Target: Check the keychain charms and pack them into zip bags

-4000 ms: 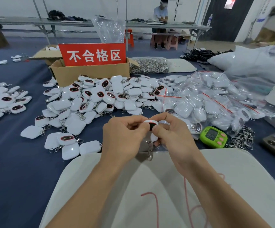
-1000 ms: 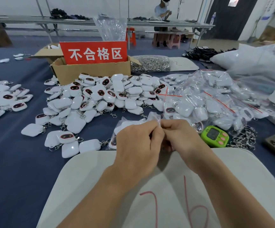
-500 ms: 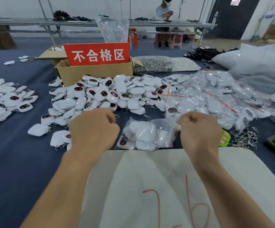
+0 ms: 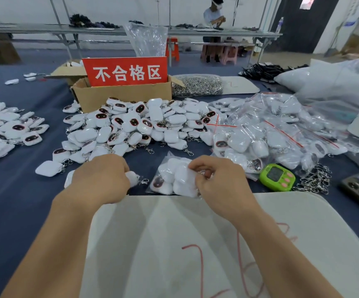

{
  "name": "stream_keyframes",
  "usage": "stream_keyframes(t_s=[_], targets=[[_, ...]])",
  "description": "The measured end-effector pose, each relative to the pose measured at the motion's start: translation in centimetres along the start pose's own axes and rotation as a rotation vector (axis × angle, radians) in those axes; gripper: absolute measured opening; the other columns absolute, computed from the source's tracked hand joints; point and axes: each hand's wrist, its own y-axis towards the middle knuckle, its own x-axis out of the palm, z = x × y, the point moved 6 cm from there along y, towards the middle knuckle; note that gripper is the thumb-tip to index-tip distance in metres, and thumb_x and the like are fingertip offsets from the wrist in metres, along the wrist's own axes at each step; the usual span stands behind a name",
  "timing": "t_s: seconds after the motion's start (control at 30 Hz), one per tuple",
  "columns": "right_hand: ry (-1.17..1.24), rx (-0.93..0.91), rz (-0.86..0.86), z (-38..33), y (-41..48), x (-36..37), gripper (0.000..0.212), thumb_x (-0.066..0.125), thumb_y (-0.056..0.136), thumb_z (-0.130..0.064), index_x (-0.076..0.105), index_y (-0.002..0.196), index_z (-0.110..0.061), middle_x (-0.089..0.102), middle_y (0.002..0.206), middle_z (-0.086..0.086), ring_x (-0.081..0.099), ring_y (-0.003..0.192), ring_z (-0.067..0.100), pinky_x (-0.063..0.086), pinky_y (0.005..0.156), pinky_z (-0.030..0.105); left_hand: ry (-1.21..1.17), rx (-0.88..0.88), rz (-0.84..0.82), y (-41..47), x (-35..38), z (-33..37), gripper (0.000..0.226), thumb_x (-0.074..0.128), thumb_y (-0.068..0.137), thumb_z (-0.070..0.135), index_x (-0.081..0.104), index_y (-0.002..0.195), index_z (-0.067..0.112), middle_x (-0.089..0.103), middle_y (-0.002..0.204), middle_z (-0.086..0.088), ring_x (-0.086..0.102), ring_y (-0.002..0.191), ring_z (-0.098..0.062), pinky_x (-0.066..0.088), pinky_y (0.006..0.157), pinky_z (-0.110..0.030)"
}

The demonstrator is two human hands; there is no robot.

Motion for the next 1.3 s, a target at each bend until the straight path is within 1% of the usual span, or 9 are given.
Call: stream_keyframes(t_s=[0.13,0.27,0.37,0.43,0.53,0.7,0.9,1.03,1.3], targets=[[0.104,0.061,0.067,0.5,0.1,-0.2,0.027,0.066,0.085,-0.012,0.076,0.087,-0.037,0.072,0.078,-0.024,0.063,0.072,-0.007,0.042,0.064,0.002,-0.416,0.096,0.377,0.2,-0.3,2.3,0.011,0.066,0.091,0.03,0.071,0.083,0.025,0.065,0.089,0.002,0.053,0.077,-0.021,0.038,0.065,-0.038],[0.282,0.101,0.159,0.3,0.1,-0.8,0.02,0.067,0.093,-0.02,0.078,0.094,-0.037,0.074,0.074,-0.014,0.068,0.064,0.005,0.054,0.062,0.022,-0.833,0.233,0.468,-0.9,0.9,5.7,0.005,0.074,0.082,0.023,0.075,0.08,0.028,0.067,0.076,0.009,0.059,0.074,-0.007,0.044,0.064,-0.024],[0.556,0.199,0.094,0.2,0.2,-0.6,0.023,0.062,0.099,-0.028,0.078,0.085,-0.036,0.076,0.075,0.005,0.069,0.058,0.019,0.058,0.054,0.039,-0.811,0.438,0.439,-2.0,1.9,8.5,0.029,0.077,0.084,0.008,0.082,0.096,0.034,0.068,0.097,0.019,0.061,0.089,0.002,0.045,0.08,-0.013],[0.735,0.291,0.046,0.5,0.3,-0.4,0.02,0.062,0.101,-0.027,0.078,0.09,-0.021,0.075,0.078,0.016,0.069,0.057,0.024,0.056,0.052,0.033,-0.881,0.52,0.448,-2.7,2.1,9.6,0.037,0.074,0.081,-0.005,0.083,0.096,0.028,0.07,0.102,0.017,0.061,0.097,0.008,0.04,0.083,-0.003],[0.807,0.348,-0.051,1.3,0.5,-0.1,0.018,0.067,0.095,-0.007,0.073,0.112,-0.01,0.076,0.087,0.02,0.068,0.064,0.025,0.057,0.059,0.028,-1.082,0.499,0.387,-2.8,2.6,9.8,0.048,0.067,0.08,-0.011,0.082,0.098,0.03,0.074,0.103,0.02,0.067,0.099,0.005,0.049,0.082,-0.008],[0.858,0.348,-0.048,1.7,0.4,-0.1,0.014,0.067,0.094,-0.002,0.075,0.104,-0.006,0.078,0.095,0.018,0.072,0.078,0.025,0.058,0.069,0.032,-1.267,0.265,0.32,-2.0,3.2,8.8,0.033,0.068,0.084,0.012,0.08,0.093,0.042,0.078,0.087,0.02,0.074,0.084,0.0,0.056,0.078,-0.023],[0.865,0.362,-0.038,1.7,0.4,0.0,0.015,0.069,0.08,-0.009,0.071,0.094,-0.007,0.075,0.088,0.022,0.069,0.075,0.028,0.059,0.08,0.045,-1.269,0.321,0.217,-2.2,3.1,9.4,0.023,0.071,0.082,0.025,0.082,0.101,0.03,0.079,0.088,0.015,0.075,0.086,-0.005,0.055,0.083,-0.026],[0.83,0.338,-0.016,1.7,0.5,-0.3,0.012,0.065,0.087,0.0,0.075,0.093,-0.005,0.074,0.092,0.028,0.068,0.073,0.025,0.06,0.07,0.038,-1.283,0.337,0.185,-2.0,3.2,9.3,0.025,0.075,0.084,0.013,0.083,0.101,0.03,0.079,0.088,0.014,0.076,0.087,-0.007,0.057,0.084,-0.027],[0.755,0.254,0.03,0.9,0.4,-0.6,0.018,0.065,0.091,0.001,0.078,0.091,-0.011,0.078,0.078,0.011,0.068,0.066,0.015,0.054,0.058,0.021,-1.274,0.368,0.21,-2.3,2.8,9.3,0.023,0.072,0.077,0.026,0.081,0.09,0.043,0.078,0.081,0.013,0.075,0.077,-0.007,0.056,0.072,-0.018]])
